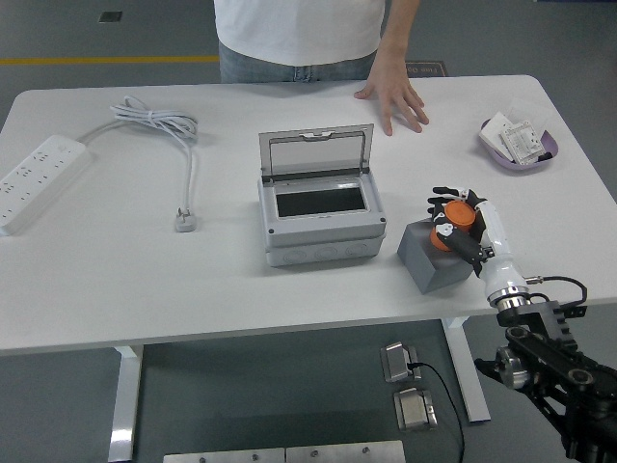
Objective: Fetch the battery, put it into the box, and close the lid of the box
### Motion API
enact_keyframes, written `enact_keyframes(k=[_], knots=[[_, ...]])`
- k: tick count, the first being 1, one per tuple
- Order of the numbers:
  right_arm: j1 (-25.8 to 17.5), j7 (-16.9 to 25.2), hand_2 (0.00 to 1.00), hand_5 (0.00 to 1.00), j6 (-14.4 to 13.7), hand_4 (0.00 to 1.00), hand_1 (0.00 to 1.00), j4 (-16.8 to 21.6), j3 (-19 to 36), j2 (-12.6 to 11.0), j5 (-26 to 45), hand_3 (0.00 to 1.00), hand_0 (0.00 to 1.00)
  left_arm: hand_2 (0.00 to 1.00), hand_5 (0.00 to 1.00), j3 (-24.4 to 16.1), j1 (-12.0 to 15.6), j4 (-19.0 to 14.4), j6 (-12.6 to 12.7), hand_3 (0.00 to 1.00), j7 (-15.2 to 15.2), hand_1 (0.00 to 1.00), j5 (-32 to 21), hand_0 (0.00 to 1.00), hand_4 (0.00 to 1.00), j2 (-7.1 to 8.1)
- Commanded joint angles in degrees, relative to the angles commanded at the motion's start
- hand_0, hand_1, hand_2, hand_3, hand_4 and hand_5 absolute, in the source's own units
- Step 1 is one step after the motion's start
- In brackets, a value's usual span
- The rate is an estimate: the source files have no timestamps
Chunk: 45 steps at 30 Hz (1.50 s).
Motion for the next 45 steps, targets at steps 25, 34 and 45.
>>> enact_keyframes(k=[25,34,45], knots=[[0.8,-1.8,0.278,0.002,-1.0,0.002,0.236,1.5,-0.5,-0.2,-0.1,0.306,0.287,0.728,0.214,-1.1,0.1,0.1,0.1,0.650,0.3,0.738,1.0,0.649,0.644,-0.04],[2.1,-1.5,0.256,0.002,-1.0,0.002,0.219,1.4,-0.1,-0.8,0.1,0.236,0.252,0.728,0.214,-2.1,0.1,0.1,0.1,0.650,0.7,0.738,2.0,0.649,0.644,-0.05],[5.1,-4.2,0.251,0.002,-3.2,0.002,0.218,3.4,-1.2,-1.5,-6.7,0.231,0.249,0.728,0.213,-2.9,0.0,0.1,0.3,0.650,0.8,0.738,2.7,0.651,0.644,-0.02]])
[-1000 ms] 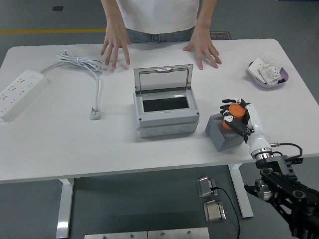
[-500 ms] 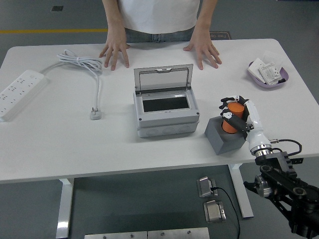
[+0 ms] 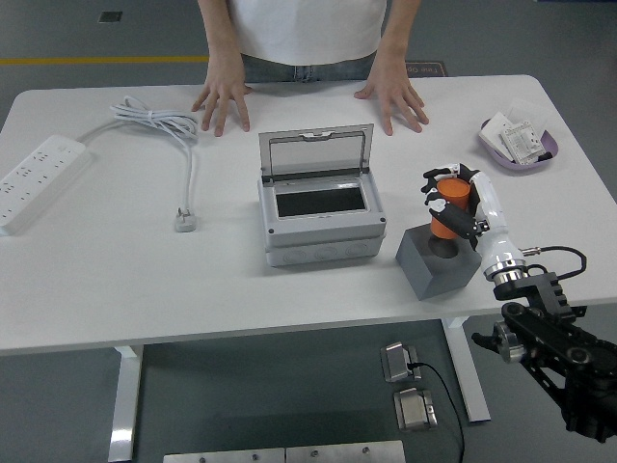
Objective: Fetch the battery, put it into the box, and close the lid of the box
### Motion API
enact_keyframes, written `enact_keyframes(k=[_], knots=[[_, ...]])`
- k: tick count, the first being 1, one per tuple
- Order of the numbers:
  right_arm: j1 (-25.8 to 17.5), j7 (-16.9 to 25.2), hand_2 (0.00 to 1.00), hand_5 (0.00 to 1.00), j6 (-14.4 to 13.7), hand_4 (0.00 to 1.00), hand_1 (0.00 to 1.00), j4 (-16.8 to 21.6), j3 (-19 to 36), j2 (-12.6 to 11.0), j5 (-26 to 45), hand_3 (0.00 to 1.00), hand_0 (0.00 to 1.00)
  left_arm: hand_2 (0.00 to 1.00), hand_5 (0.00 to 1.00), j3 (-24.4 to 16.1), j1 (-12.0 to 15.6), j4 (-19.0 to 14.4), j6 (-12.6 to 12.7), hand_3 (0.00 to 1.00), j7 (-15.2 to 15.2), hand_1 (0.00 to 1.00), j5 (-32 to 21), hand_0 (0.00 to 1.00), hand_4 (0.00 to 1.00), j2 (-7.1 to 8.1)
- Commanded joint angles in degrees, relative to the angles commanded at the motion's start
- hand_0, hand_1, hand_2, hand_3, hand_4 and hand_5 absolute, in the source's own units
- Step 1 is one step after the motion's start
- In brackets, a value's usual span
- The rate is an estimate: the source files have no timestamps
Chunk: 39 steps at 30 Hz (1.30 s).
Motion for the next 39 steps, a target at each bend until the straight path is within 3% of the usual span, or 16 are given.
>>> enact_keyframes(k=[5,14,23,30,39], knots=[[1.7,-2.6,0.251,0.002,-0.8,0.002,0.216,1.4,-1.4,0.0,-5.9,0.231,0.247,0.728,0.214,-0.1,-0.1,0.0,0.0,0.650,0.0,0.738,0.1,0.652,0.645,0.08],[5.7,-9.0,0.244,0.002,1.1,0.002,0.209,3.4,-3.5,0.6,-17.5,0.219,0.228,0.729,0.217,-0.7,-0.2,0.0,0.0,0.650,0.3,0.738,0.7,0.652,0.645,0.21],[12.0,-18.3,0.239,0.002,4.7,0.002,0.202,5.3,-5.8,1.9,-32.1,0.204,0.214,0.728,0.217,-1.4,-0.4,-0.1,0.0,0.650,0.5,0.738,1.5,0.652,0.645,0.36],[14.6,-23.7,0.234,0.002,7.7,0.002,0.198,5.4,-7.0,3.4,-41.2,0.199,0.201,0.727,0.219,-2.2,-0.3,-0.1,0.1,0.650,0.8,0.738,2.5,0.653,0.645,0.45],[19.2,-28.1,0.234,0.002,10.6,0.002,0.196,3.2,-12.0,5.7,-47.3,0.201,0.197,0.728,0.222,-2.9,-0.6,-0.1,0.1,0.649,1.1,0.738,3.4,0.653,0.644,0.61]])
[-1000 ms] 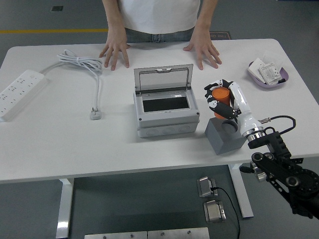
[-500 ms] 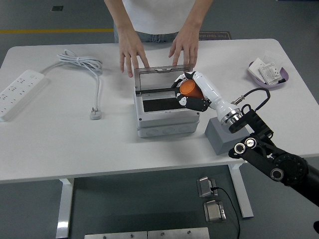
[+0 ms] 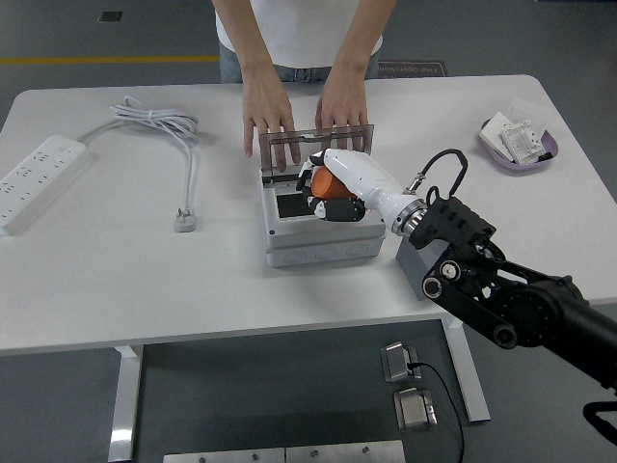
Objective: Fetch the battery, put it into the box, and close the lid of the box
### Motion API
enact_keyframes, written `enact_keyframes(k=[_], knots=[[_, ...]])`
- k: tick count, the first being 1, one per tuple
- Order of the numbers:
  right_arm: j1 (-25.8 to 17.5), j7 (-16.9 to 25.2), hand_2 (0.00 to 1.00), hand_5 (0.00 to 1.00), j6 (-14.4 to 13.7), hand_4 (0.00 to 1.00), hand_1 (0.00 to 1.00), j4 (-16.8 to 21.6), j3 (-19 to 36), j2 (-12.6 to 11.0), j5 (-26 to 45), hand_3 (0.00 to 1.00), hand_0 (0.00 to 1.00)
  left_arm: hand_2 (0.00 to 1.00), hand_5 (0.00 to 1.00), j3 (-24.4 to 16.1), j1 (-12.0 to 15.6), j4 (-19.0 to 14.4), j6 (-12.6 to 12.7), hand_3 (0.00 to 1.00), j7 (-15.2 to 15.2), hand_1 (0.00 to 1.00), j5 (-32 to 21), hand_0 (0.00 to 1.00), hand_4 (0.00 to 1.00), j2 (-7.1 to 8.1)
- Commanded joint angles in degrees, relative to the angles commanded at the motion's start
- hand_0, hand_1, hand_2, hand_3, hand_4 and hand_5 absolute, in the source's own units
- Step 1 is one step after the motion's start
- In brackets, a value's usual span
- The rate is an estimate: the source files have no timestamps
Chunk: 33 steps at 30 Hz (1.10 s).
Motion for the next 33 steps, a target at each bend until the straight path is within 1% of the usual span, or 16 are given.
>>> enact_keyframes(k=[5,11,15,20,24,33], knots=[[3.9,-0.6,0.235,0.002,0.4,0.002,0.198,-3.0,-4.3,1.3,-0.6,0.202,0.196,0.727,0.222,-0.2,-0.2,0.0,0.0,0.649,0.1,0.739,0.4,0.654,0.644,0.09],[8.7,-0.1,0.234,0.002,0.2,0.002,0.197,-9.0,-9.7,3.3,1.0,0.195,0.196,0.728,0.223,-0.6,-0.5,0.0,0.0,0.649,0.2,0.739,0.9,0.654,0.643,0.28],[11.4,1.4,0.234,0.002,-0.9,0.002,0.197,-13.5,-12.9,4.7,2.9,0.195,0.196,0.728,0.223,-0.9,-0.6,-0.1,0.0,0.649,0.4,0.739,1.3,0.654,0.643,0.34],[14.0,3.3,0.236,0.002,-2.5,0.002,0.197,-18.4,-17.0,5.6,5.6,0.194,0.199,0.727,0.223,-1.0,-0.7,-0.1,0.0,0.649,0.4,0.738,1.6,0.654,0.643,0.40],[15.0,3.7,0.237,0.002,-2.9,0.002,0.197,-20.3,-18.6,5.7,7.1,0.192,0.199,0.727,0.223,-1.0,-0.8,-0.1,0.0,0.649,0.4,0.738,1.5,0.654,0.643,0.45],[14.8,4.1,0.237,0.002,-3.2,0.002,0.197,-21.9,-18.9,5.8,9.1,0.192,0.199,0.727,0.222,-1.2,-0.8,-0.1,0.0,0.649,0.5,0.738,1.8,0.654,0.642,0.44]])
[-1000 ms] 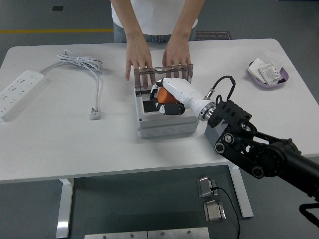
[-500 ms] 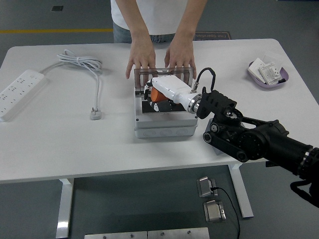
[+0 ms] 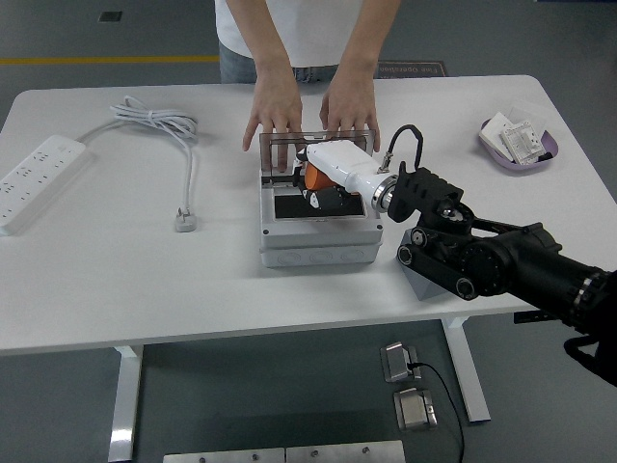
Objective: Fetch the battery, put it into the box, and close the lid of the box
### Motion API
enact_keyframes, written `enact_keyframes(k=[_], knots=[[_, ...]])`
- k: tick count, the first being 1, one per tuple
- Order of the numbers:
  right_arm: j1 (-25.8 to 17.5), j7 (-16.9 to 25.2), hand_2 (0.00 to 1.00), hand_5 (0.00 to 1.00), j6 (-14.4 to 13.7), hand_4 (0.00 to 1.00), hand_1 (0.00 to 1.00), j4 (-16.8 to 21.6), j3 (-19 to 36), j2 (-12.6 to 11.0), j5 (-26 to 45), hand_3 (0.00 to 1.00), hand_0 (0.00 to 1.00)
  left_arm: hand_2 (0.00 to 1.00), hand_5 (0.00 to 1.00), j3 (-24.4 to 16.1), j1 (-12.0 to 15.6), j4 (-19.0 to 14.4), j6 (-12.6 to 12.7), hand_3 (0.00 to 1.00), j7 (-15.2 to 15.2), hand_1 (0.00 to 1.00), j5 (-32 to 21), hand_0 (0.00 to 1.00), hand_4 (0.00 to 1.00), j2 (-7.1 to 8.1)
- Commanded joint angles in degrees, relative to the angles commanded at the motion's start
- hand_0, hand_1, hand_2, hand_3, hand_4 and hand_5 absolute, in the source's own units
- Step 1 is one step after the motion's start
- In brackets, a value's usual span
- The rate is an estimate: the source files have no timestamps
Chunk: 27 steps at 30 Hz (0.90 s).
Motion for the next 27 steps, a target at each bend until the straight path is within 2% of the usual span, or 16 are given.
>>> enact_keyframes(k=[11,19,20,25,26,27], knots=[[-0.9,1.4,0.242,0.002,0.0,0.002,0.198,-0.7,-0.1,0.2,1.2,0.208,0.198,0.727,0.223,0.4,0.0,0.0,0.0,0.648,-0.2,0.739,-0.3,0.654,0.641,-0.04],[-1.2,2.7,0.242,0.002,1.2,0.002,0.197,-1.4,-0.1,0.0,2.0,0.232,0.194,0.727,0.222,0.3,0.0,0.0,0.0,0.649,-0.1,0.739,-0.2,0.654,0.642,-0.05],[-1.2,2.8,0.326,0.002,1.4,0.046,0.289,-1.5,-0.1,0.0,2.0,0.332,0.266,0.727,0.222,0.3,0.0,0.0,0.0,0.649,-0.2,0.739,-0.2,0.654,0.641,-0.05],[-1.4,3.2,0.326,0.002,2.3,0.046,0.289,-1.8,0.2,0.0,2.1,0.332,0.266,0.727,0.222,0.2,0.0,0.1,0.2,0.649,-0.3,0.739,0.0,0.654,0.641,-0.10],[-1.4,3.3,0.482,0.067,2.5,0.356,0.447,-1.8,0.2,0.0,2.2,0.510,0.456,0.727,0.221,0.2,0.0,0.1,0.2,0.649,-0.3,0.739,0.1,0.654,0.641,-0.10],[-1.5,3.4,0.482,0.067,2.6,0.356,0.447,-1.9,0.2,0.0,2.3,0.510,0.456,0.727,0.221,0.1,0.0,0.1,0.2,0.649,-0.3,0.739,0.1,0.654,0.641,-0.11]])
